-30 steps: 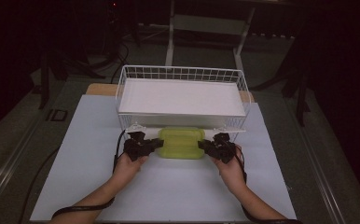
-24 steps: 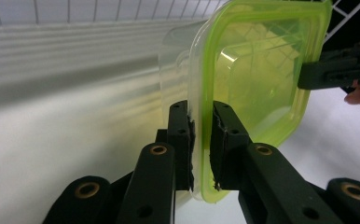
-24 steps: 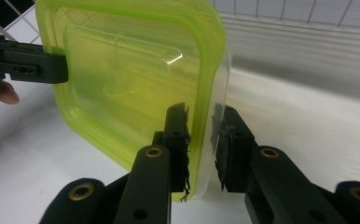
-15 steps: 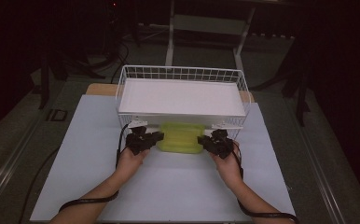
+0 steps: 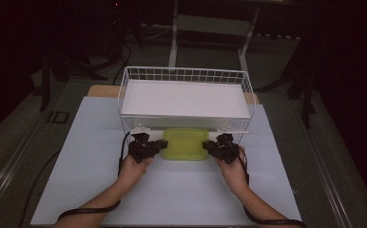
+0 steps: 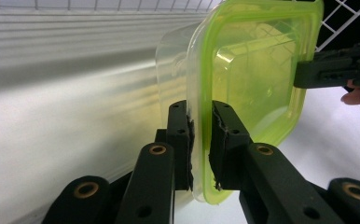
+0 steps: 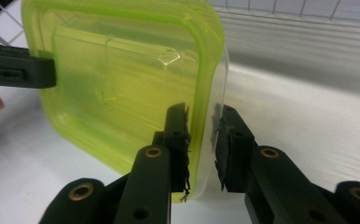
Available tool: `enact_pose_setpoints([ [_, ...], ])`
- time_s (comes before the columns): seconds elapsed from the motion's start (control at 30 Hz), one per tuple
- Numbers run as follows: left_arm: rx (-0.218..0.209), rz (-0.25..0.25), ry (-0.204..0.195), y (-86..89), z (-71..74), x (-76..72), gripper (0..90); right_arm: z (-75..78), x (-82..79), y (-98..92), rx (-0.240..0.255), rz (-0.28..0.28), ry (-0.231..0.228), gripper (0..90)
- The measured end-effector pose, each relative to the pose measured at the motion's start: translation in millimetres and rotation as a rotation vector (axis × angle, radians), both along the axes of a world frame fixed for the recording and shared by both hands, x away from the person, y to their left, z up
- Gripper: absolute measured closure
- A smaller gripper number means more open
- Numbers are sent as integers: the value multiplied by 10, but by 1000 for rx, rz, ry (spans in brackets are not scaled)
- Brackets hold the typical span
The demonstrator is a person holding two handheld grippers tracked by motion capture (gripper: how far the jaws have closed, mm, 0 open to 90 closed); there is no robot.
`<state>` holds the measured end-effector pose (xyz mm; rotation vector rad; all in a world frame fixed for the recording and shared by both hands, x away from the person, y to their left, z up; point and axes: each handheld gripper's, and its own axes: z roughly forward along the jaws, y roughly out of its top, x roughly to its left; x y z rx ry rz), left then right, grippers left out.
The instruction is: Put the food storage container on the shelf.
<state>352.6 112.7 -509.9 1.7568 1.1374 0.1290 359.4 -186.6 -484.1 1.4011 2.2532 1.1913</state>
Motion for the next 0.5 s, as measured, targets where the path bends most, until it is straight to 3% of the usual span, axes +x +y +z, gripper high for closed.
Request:
enact_pose_setpoints([
  [0.23,0,-8,-56,1,-31,52,758,-4,62,8,3,-17,-14,748],
  [0.5,10,50,-141,-43,-94,113,644,-26,102,79,-31,-60,-48,665],
])
